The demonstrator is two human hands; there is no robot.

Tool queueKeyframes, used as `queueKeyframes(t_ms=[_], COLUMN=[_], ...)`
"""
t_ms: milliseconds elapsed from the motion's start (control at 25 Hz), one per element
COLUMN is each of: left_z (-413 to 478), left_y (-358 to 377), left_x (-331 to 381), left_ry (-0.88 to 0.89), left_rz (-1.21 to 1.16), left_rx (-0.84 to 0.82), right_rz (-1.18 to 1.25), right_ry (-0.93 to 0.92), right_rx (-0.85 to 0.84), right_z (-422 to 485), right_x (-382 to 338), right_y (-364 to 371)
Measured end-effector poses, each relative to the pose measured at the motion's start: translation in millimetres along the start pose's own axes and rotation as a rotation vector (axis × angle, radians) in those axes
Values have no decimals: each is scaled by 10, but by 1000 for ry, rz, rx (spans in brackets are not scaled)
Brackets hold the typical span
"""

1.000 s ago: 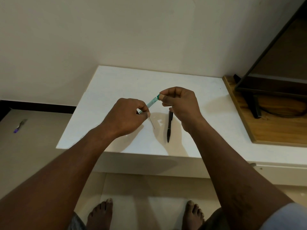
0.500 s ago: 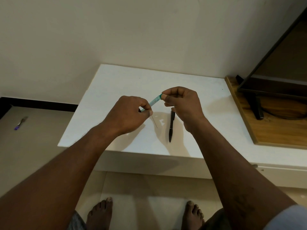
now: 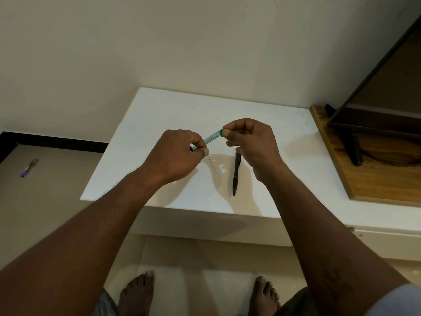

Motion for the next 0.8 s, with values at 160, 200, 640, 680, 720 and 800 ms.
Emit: queueKeyframes(t_ms=[160, 200, 640, 680, 720, 800], left_z=[6, 9, 9, 8, 8, 8], left_y=[-10, -14, -38, -35, -34, -31], left_x=[-8, -10, -5, -3, 0, 6], left_ry=[-6, -6, 12, 13, 13, 16], left_rz=[9, 12, 18, 17, 16, 19], left_rx=[2, 4, 31, 30, 30, 31], right_rz=[-16, -21, -75, -75, -72, -68], right_ry=[-18, -20, -48, -47, -46, -43], right_rx=[1, 2, 25, 23, 21, 19], right_z=[-13, -13, -30, -31, -31, -36], right_x=[-16, -20, -48, -48, -48, -47], right_y=[7, 11, 15, 17, 18, 18])
Point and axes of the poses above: each hand's wrist, its own z-axis towards the middle knuckle, its own y-axis out of the palm, x = y × z, the point moved 8 cm from there along z, towards the middle knuckle
